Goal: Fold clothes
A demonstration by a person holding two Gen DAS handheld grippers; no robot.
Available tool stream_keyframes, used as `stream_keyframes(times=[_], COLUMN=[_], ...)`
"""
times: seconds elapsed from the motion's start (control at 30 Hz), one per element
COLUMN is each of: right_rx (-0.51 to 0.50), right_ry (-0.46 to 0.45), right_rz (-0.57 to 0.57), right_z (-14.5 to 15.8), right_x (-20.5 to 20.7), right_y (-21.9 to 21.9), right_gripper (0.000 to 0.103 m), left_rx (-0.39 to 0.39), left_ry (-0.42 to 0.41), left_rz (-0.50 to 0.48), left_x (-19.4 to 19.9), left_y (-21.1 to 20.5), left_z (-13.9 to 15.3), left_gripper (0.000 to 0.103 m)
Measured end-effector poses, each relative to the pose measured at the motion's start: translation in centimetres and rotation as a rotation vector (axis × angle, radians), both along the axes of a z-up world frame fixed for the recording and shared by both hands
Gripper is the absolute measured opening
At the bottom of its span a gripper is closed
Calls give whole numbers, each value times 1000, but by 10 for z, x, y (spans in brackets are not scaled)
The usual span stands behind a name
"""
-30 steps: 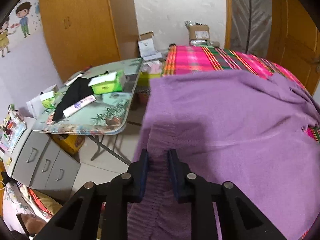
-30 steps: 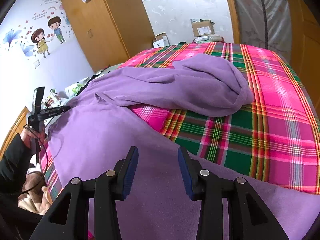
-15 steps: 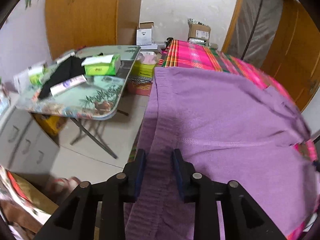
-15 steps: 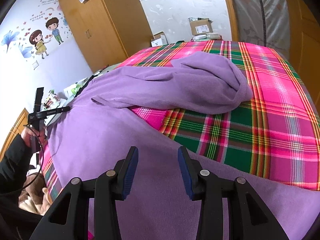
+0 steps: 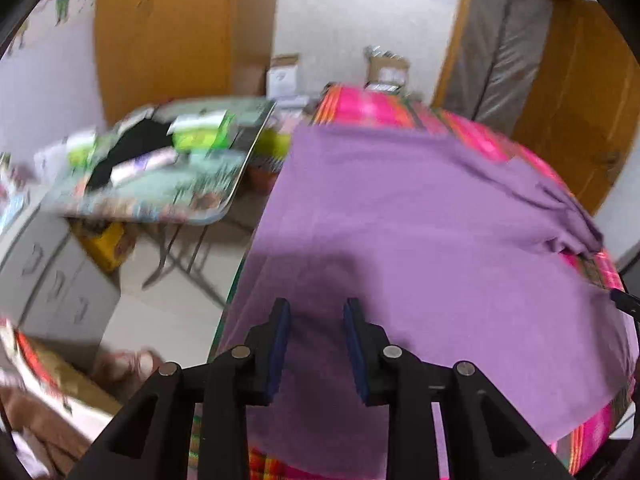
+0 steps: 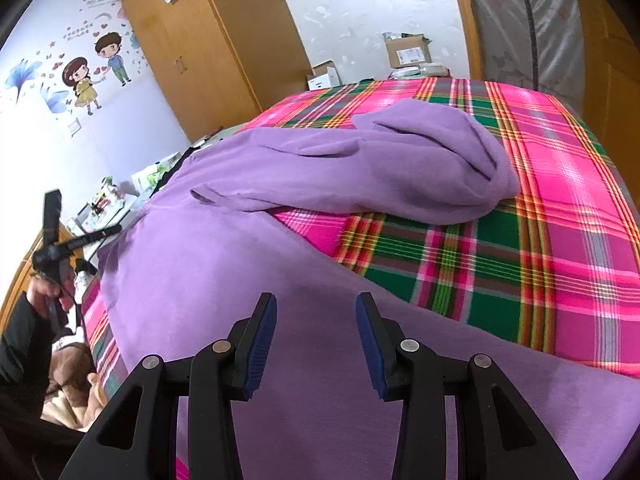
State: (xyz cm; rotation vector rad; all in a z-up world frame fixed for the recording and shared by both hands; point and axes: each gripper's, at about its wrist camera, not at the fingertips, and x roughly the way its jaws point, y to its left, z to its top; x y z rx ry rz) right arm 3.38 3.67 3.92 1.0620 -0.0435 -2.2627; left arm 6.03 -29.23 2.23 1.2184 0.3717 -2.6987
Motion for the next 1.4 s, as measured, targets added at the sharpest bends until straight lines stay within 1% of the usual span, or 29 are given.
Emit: stream_keyframes(times=[0.07,0.2,0.27,0.33,0.43,0.53,0.6,0.7,0.83,0.93,1.07,1.17,1.23,1.33,1.4], right_rx=[3,7,7,6,4,8,10,16,13,7,1,-7,-6,4,19], right_ry=[9,10,8,1,-7,-4,-3,-2,-6,-21,-30,-29,-25,2,17], right_rz=[7,-13,-28,-37,-41,-28,-20,-14,-19,-29,-44,-56,-67,-97,-116], right_z=[2,3,2,1,0,1,1,0,-3,-5,-6,-5,-3,5,11], right_x=[2,2,1,-1,-2,-1,-1,0,-1,-5,-9,-11,-13,-17,-28], right_y=[-1,2,4,4,3,-1,-2,-2,-1,0,2,5,8,15,20], right_gripper=[43,43,43,43,43,43,43,43,43,43,43,43,43,43,43], left_rx=[37,16,20,34,47,34,36,29,38,64,74,104,108,106,118], left_ry=[14,9,34,63,100,106,90,47,7,18,56,48,52,75,95], left_rz=[25,56,51,31,-28,-80,-96,-85,-31,8,59,96,86,32,-9], left_x=[6,7,7,5,-2,-13,-20,-23,-13,2,18,21,20,14,8], left_y=[-6,-1,7,20,47,71,80,79,63,49,34,26,30,47,62], left_z=[-3,5,12,20,30,30,23,9,-7,-9,-6,-11,-7,2,9], left_gripper=[24,23,23,23,23,23,23,23,23,23,23,23,23,23,23])
